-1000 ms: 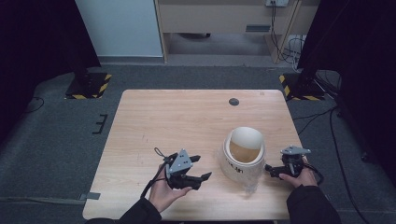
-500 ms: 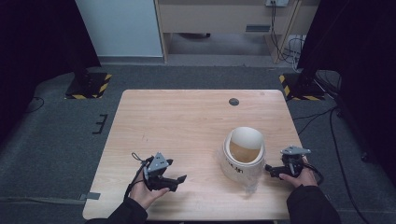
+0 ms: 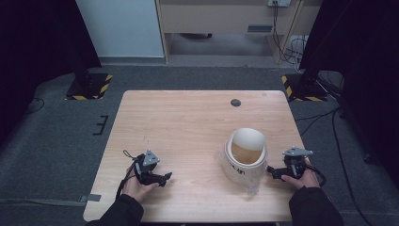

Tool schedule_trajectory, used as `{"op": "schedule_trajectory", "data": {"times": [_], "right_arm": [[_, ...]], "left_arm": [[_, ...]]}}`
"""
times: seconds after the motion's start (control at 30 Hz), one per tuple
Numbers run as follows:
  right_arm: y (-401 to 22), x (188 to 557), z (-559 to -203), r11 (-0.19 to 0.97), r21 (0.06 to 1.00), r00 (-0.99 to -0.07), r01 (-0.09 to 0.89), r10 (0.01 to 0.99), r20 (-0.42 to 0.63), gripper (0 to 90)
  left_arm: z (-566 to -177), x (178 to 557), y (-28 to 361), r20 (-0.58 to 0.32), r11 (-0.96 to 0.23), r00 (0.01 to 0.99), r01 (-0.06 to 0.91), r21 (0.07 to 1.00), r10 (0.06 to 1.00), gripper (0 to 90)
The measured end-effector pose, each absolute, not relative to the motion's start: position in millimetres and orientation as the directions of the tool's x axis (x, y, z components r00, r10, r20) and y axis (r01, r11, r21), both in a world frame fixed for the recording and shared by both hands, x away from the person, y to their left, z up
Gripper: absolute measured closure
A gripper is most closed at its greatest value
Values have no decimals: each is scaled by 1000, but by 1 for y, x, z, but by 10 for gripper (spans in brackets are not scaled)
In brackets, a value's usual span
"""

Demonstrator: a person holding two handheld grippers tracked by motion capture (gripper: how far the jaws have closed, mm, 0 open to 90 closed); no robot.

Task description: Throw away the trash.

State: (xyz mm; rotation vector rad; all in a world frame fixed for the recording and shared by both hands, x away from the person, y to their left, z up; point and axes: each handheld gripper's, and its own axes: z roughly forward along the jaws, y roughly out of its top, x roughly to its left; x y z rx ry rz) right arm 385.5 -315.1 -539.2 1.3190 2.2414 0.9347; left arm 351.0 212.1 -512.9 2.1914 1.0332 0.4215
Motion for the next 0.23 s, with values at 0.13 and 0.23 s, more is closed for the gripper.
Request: {"op": "schedule_trajectory", "data": {"times": [0.13,0.23], "right_arm": [[-315,386,-539,341,706,-491,621,871,11,8],[-315,386,-539,342,706,-491,621,871,10,7]], "left_arm": [[-517,357,219,12,-457,610,581,674,793,121],[-519,360,222,23,-455,590,596,662,807,114]]}}
